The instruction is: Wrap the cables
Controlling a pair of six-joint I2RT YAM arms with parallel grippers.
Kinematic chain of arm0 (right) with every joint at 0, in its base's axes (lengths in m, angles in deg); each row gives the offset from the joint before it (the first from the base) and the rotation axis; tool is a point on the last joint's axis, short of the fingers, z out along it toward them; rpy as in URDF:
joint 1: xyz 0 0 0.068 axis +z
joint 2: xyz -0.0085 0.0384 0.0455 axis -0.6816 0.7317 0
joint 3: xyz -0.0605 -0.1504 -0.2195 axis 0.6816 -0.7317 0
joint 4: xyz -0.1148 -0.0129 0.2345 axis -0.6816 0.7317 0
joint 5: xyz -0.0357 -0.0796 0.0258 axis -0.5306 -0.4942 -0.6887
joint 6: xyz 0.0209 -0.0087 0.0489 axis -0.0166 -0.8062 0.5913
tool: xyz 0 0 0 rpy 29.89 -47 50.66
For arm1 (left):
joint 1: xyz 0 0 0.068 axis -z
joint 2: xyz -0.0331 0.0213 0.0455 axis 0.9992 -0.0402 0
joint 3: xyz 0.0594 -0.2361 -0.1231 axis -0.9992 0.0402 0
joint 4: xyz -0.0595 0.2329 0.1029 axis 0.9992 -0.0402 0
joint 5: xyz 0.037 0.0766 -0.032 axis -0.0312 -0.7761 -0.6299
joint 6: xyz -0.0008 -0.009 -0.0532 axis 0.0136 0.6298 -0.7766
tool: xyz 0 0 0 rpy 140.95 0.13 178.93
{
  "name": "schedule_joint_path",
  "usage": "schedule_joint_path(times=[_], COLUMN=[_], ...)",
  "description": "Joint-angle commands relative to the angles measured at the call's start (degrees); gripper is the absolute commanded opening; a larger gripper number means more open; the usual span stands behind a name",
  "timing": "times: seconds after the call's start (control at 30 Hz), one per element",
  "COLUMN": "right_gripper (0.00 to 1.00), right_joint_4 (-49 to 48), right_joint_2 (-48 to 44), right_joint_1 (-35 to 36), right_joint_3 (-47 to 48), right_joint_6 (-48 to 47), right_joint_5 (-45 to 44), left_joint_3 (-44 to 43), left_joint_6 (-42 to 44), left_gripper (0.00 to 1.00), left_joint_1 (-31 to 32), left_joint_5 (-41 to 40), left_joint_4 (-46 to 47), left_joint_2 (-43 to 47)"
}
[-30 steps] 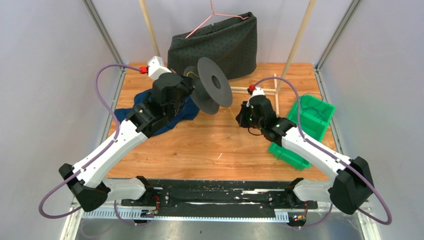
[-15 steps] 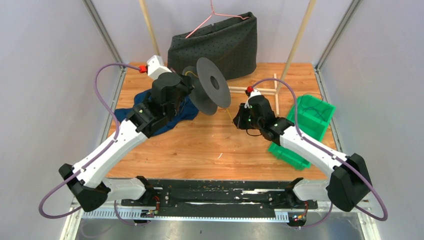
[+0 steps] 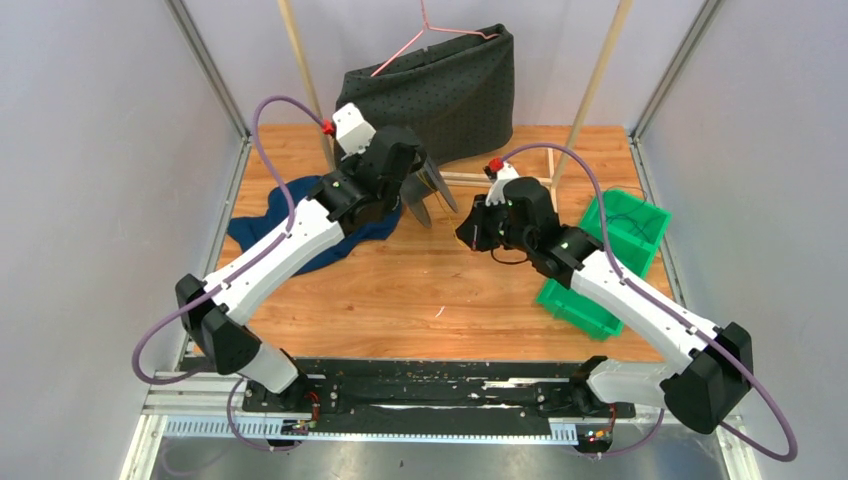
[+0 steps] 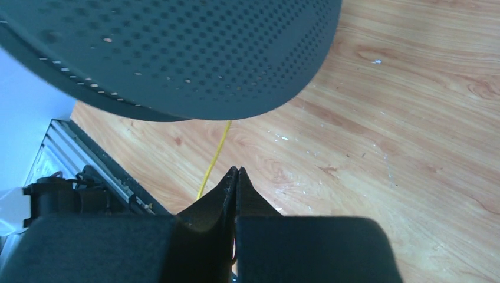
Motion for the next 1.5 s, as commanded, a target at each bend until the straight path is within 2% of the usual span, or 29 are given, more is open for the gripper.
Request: schedule_joint_path(times=[0.0, 0.37, 0.5, 0.77, 0.9, 1.17, 1.37, 1.47], right_gripper=[0.01, 0.01, 0.01, 0.01, 0.01, 0.01, 0.01, 0.01], right_joint_4=[3.79, 5.42, 5.37, 4.26, 3.71, 3.54, 3.82, 3.89], right_joint_2=[-0.89, 3.79, 5.37, 6.87, 7.35, 7.76, 7.44, 7.05], right_joint_1=[0.98, 0.62, 0.13, -1.42, -2.29, -3.87, -5.5, -7.06], right_joint_3=[4.43, 15.2, 17.48, 20.56, 21.2, 20.89, 18.3, 15.39], right_joint_6=[-1.66, -4.26, -5.48, -5.43, -5.3, -4.67, -4.38, -3.86], right_joint_5=[3.47, 3.01, 2.73, 1.89, 1.39, 1.2, 1.11, 1.45], left_joint_3=[-6.12, -4.8, -0.95, -0.43, 0.65, 5.78, 10.57, 11.16], left_joint_6=[-2.33, 14.16, 23.75, 36.36, 42.67, 49.82, 55.26, 55.47], left_gripper=[0.0, 0.0, 0.0, 0.0, 0.0, 0.0, 0.0, 0.0], left_joint_1=[1.21, 3.49, 3.49, 3.49, 3.49, 3.49, 3.49, 3.49], left_joint_5=[-5.33, 0.11, 7.75, 17.18, 26.22, 39.37, 45.34, 45.37], left_joint_4=[-4.0, -0.73, 6.24, 6.08, 6.9, 8.28, 10.19, 9.99], left_joint_2=[-2.59, -3.74, -2.23, -3.36, -3.66, -1.55, 3.2, 4.29])
